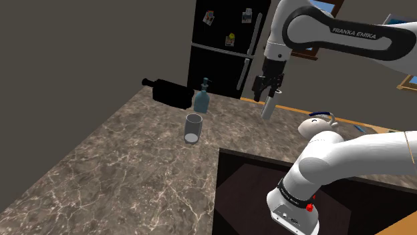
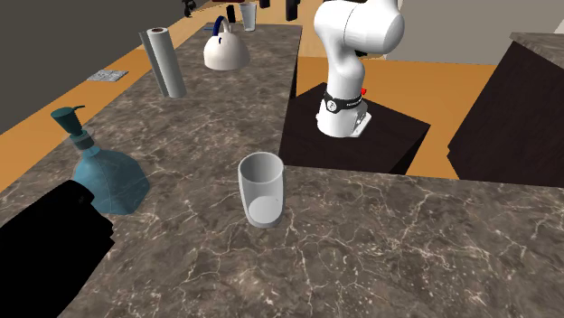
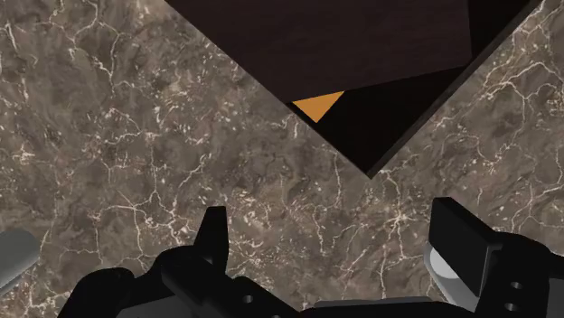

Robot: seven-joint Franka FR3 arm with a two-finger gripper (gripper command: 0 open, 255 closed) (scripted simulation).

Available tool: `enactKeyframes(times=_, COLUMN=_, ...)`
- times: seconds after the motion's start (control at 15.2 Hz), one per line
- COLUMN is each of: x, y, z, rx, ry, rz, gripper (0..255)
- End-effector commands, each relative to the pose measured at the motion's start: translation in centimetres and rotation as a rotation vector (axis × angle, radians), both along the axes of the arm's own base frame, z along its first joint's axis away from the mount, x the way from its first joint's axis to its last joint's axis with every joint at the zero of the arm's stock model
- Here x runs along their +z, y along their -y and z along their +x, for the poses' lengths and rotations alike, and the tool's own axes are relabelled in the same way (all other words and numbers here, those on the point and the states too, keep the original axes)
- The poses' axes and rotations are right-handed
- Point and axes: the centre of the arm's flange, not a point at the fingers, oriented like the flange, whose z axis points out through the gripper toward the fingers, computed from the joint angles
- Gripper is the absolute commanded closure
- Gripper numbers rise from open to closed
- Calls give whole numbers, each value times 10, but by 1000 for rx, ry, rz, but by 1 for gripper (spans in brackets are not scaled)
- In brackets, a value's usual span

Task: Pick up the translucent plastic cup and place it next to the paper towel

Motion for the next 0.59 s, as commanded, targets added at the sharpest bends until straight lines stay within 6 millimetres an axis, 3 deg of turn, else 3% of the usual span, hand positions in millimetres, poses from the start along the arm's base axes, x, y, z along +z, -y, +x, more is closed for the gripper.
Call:
enactKeyframes(times=0.0, x=0, y=0, z=0, rx=0, ry=0, rz=0, gripper=0)
enactKeyframes(times=0.53, x=-56, y=-56, z=63, rx=-35, ry=47, rz=-12, gripper=0)
